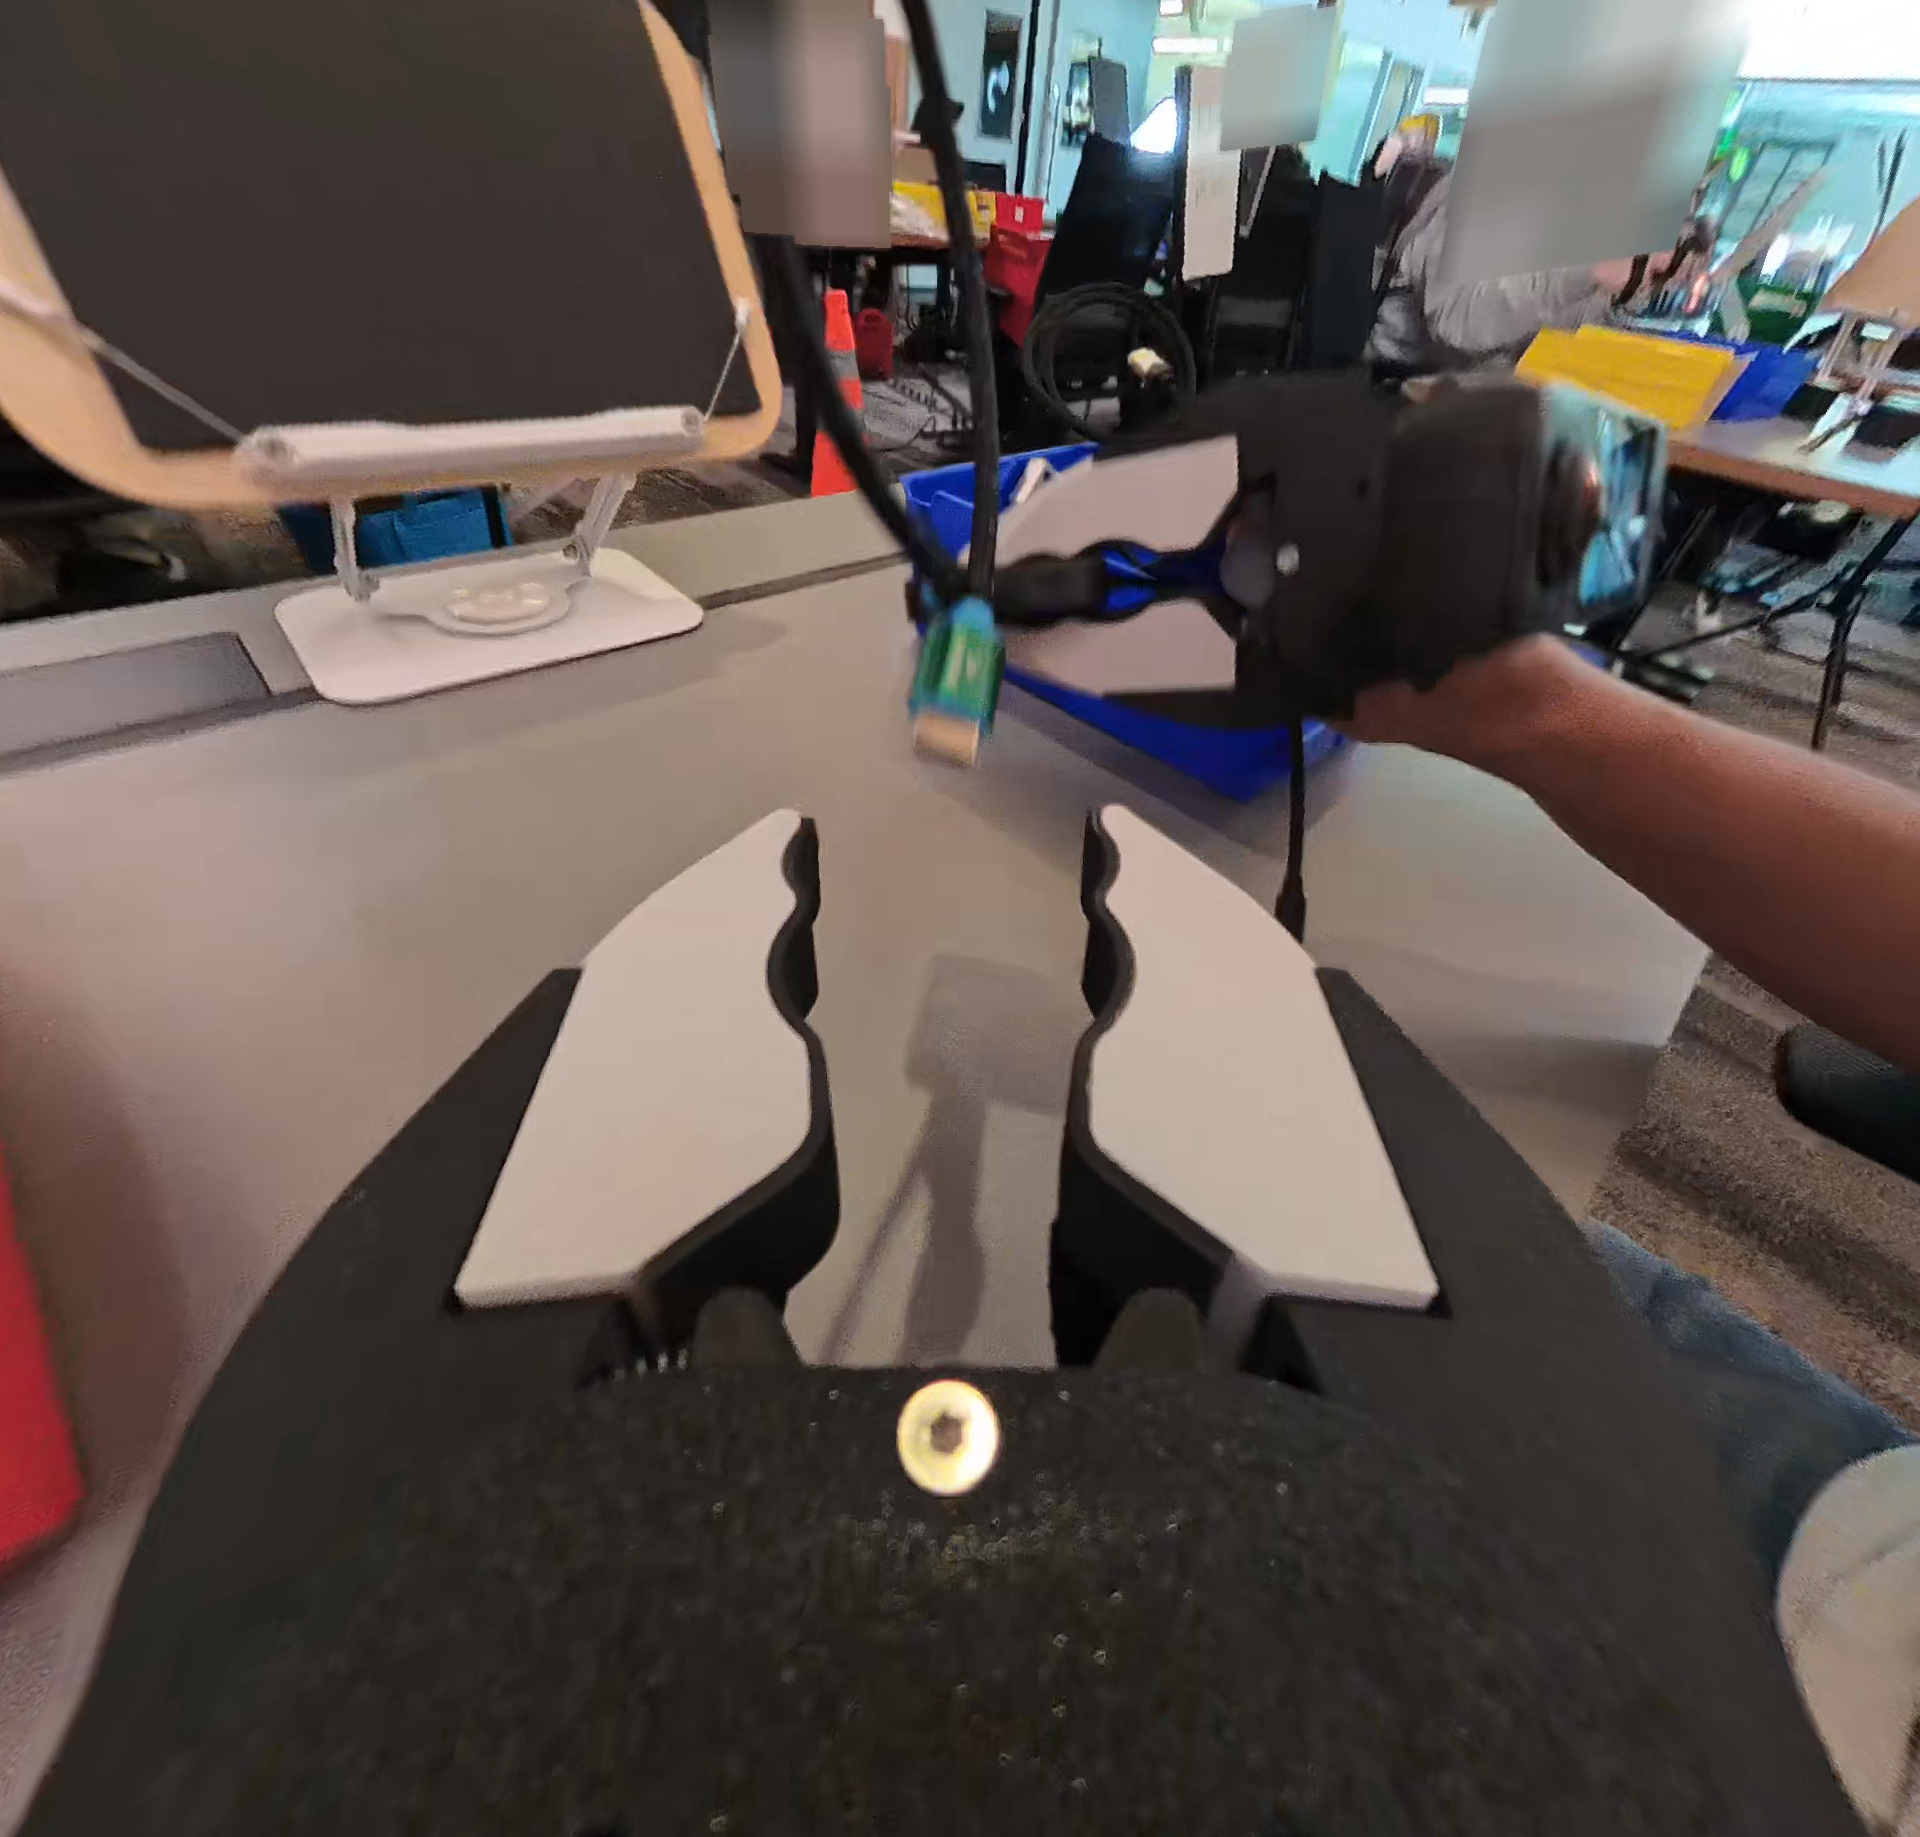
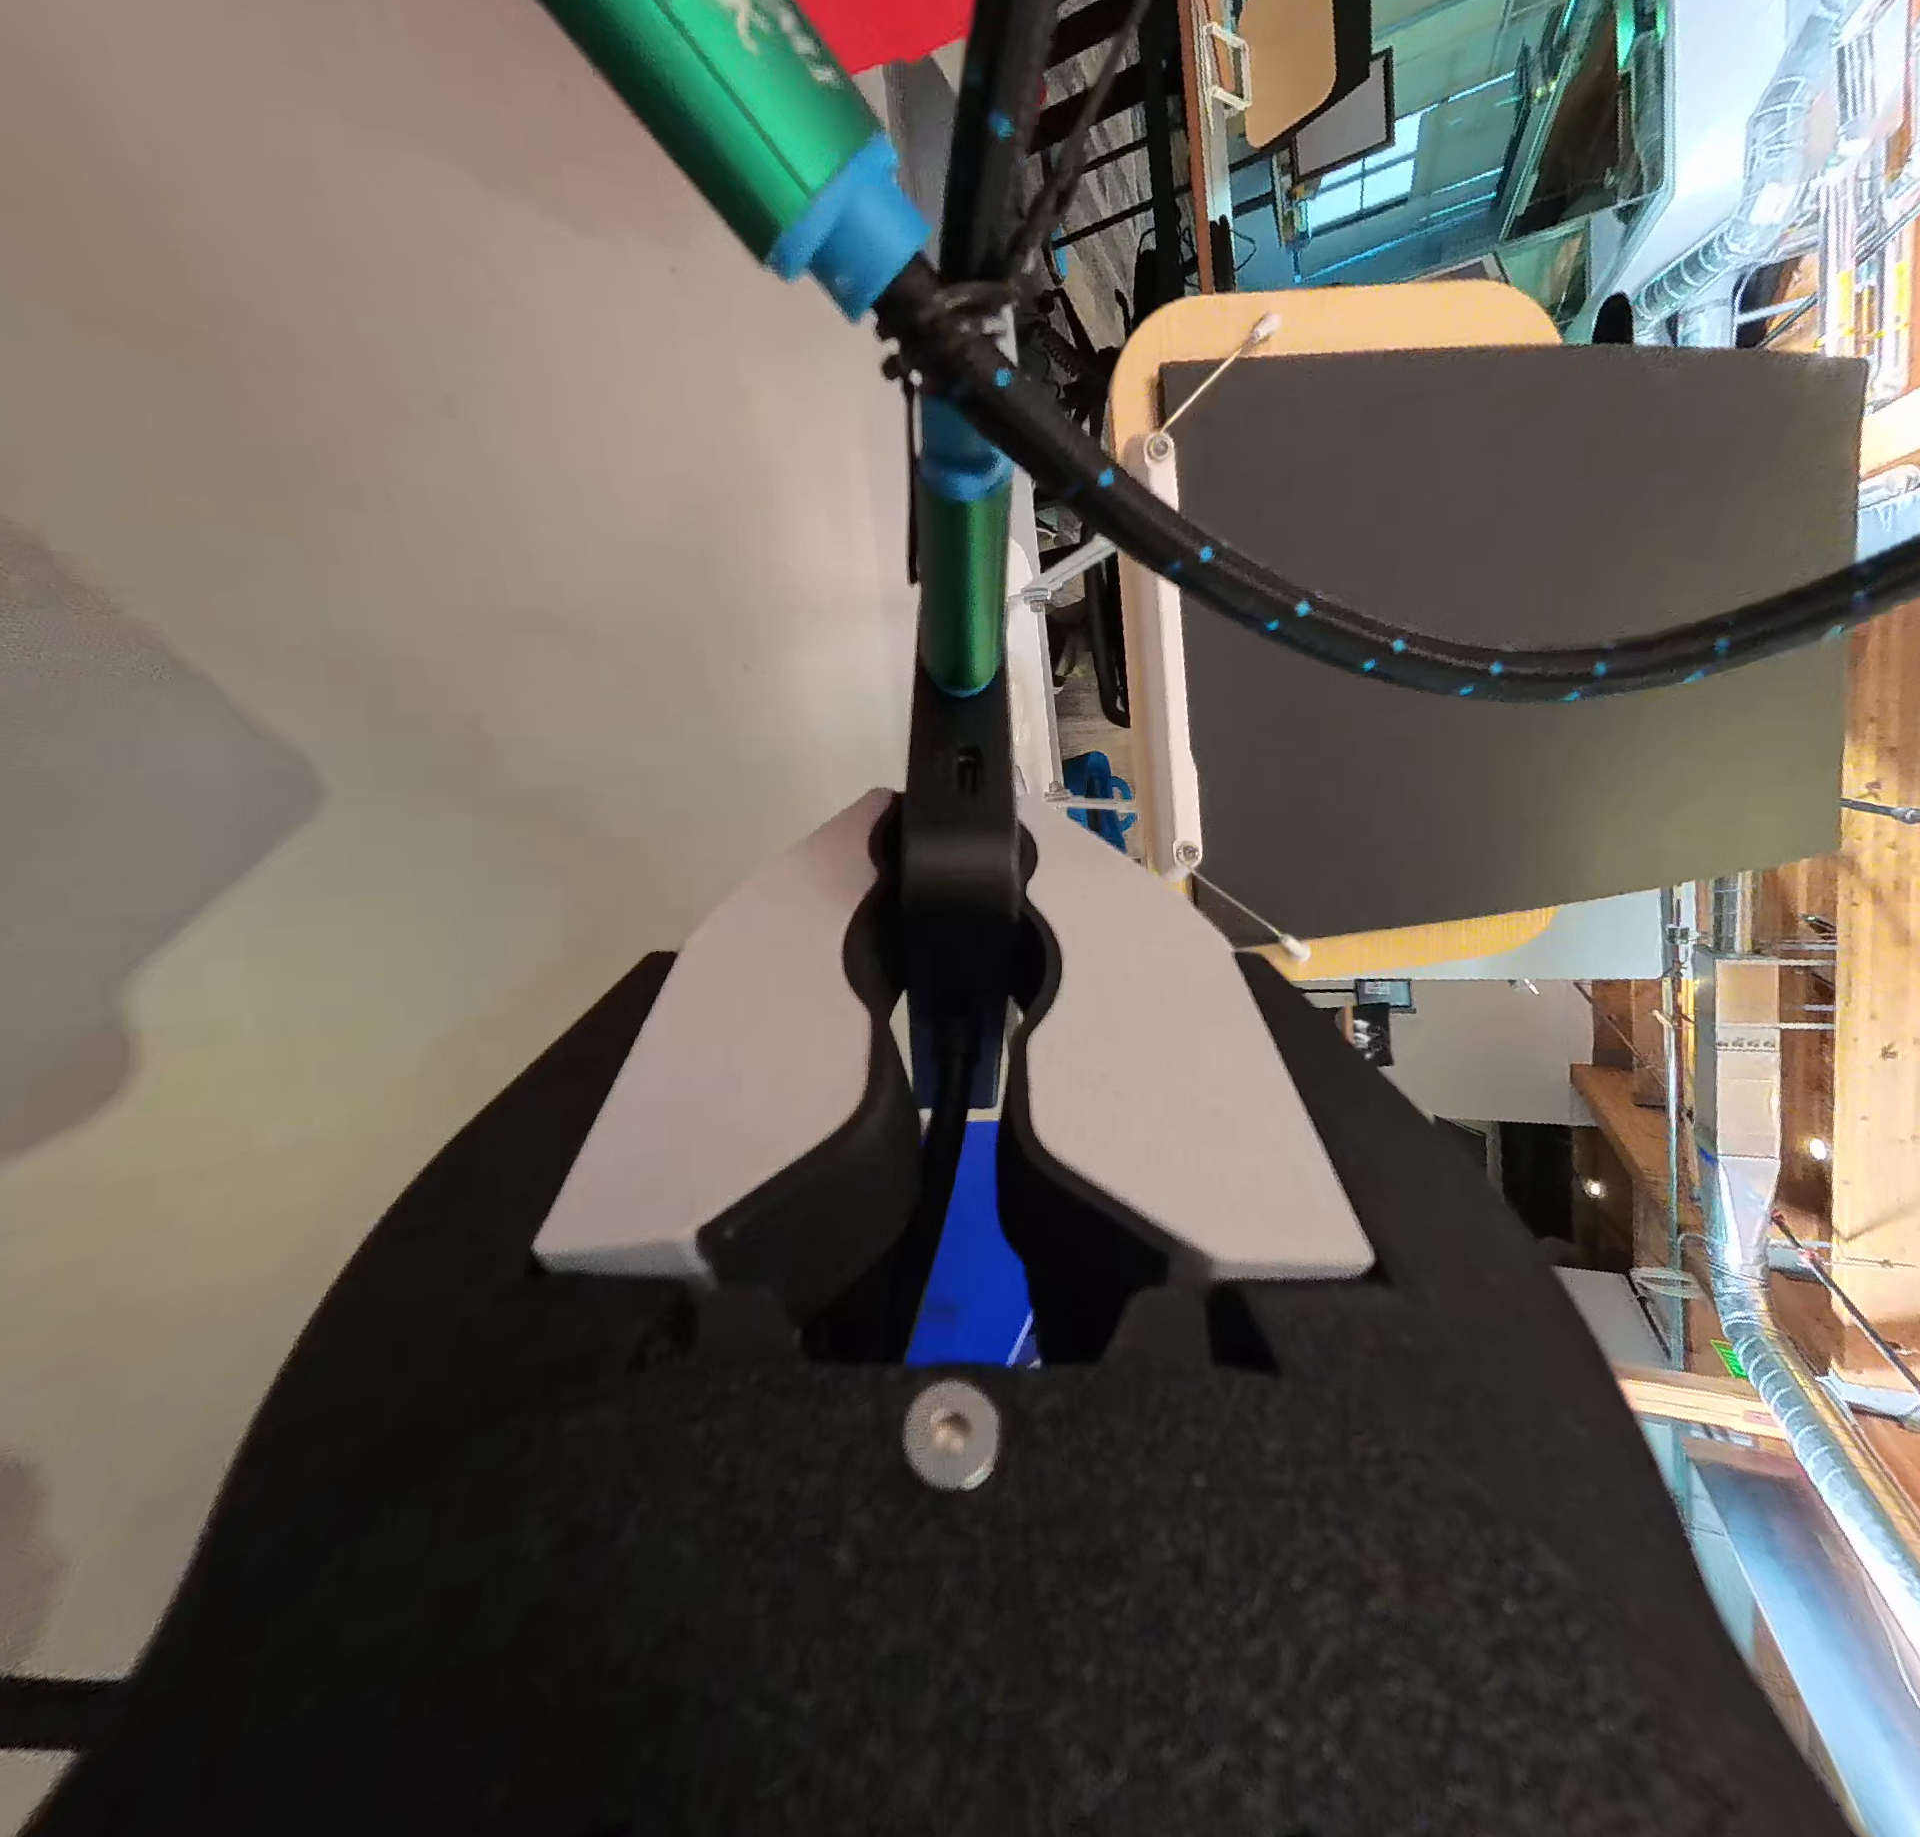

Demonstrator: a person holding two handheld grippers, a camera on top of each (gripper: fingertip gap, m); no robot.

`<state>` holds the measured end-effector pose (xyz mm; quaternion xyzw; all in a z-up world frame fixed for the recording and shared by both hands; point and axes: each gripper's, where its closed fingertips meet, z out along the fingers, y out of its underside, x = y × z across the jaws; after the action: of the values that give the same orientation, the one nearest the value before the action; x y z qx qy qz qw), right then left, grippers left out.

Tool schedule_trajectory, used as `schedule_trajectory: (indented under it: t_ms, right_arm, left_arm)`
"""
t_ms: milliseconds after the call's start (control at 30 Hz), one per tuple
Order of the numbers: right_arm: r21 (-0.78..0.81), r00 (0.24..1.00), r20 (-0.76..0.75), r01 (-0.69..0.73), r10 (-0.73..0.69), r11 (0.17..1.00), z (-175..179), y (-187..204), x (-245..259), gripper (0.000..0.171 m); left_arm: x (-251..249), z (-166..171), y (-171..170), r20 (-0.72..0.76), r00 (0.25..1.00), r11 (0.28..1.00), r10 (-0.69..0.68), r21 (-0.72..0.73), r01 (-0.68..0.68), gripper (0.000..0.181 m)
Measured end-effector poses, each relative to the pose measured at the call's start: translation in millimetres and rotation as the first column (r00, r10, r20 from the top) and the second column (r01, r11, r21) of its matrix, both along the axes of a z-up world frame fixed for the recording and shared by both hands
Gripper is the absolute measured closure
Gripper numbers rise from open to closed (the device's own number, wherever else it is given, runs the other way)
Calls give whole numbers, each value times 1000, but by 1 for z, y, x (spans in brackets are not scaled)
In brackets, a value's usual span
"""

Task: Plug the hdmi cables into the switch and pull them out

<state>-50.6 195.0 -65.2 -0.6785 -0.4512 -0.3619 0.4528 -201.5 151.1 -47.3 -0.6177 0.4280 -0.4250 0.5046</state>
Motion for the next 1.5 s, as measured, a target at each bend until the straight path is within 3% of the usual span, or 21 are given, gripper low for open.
schedule_trajectory:
  t_ms: [133, 267, 367, 500, 600, 667, 733, 800, 900, 967, 1033, 1133, 1233, 1400, 1500]
  right_arm:
    - [-3, 1000, -17, 6, -6, 1000, 2, 1, 3, 157]
    - [-14, 996, -87, 14, -15, 1000, 13, 1, 12, 156]
    - [-22, 973, -210, 96, -99, 995, 52, -4, 56, 157]
    - [-195, 801, -520, 225, -296, 954, 110, -14, 162, 156]
    - [-304, 641, -593, 383, -488, 872, 144, -9, 261, 156]
    - [-371, 582, -590, 419, -559, 829, 156, 1, 312, 156]
    - [-562, 551, -605, 216, -575, 798, 138, 9, 316, 156]
    - [-759, 512, -595, -104, -619, 643, 102, 1, 293, 156]
    - [-907, 590, -408, -175, -697, 383, 36, -17, 292, 156]
    - [-953, 714, -288, -148, -638, 264, -5, -28, 290, 156]
    - [-976, 852, -140, -32, -504, 216, -39, -33, 297, 156]
    - [-983, 926, 77, 134, -369, 129, -73, -38, 310, 156]
    - [-967, 934, 216, 245, -284, 71, -88, -38, 323, 156]
    - [-954, 874, 299, 280, -383, -104, -91, -47, 323, 137]
    - [-944, 855, 328, 314, -403, -103, -81, -50, 328, 130]
  left_arm:
    - [-30, -52, -3, -48, 998, 998, 49, -39, -50, 136]
    - [-26, -57, -4, -71, 997, 993, -39, -110, 31, 139]
    - [-27, -70, -3, -127, 991, 994, -42, -102, 29, 145]
    - [-24, -72, -10, -114, 988, 982, -101, -169, 81, 147]
    - [-22, -73, -14, -118, 986, 978, -120, -184, 97, 148]
    - [-21, -74, -17, -119, 984, 974, -136, -196, 111, 148]
    - [-19, -75, -20, -123, 981, 972, -147, -202, 120, 148]
    - [-18, -76, -22, -132, 979, 972, -153, -200, 125, 149]
    - [-17, -77, -24, -144, 977, 973, -158, -193, 129, 149]
    - [-17, -77, -25, -151, 976, 974, -157, -187, 128, 149]
    - [-17, -78, -25, -157, 975, 975, -157, -183, 127, 149]
    - [-17, -80, -25, -166, 973, 974, -161, -186, 129, 150]
    - [-16, -83, -25, -171, 970, 970, -172, -202, 136, 150]
    - [-16, -83, -26, -172, 969, 968, -177, -206, 141, 150]
    - [-17, -83, -24, -163, 970, 966, -179, -215, 142, 150]
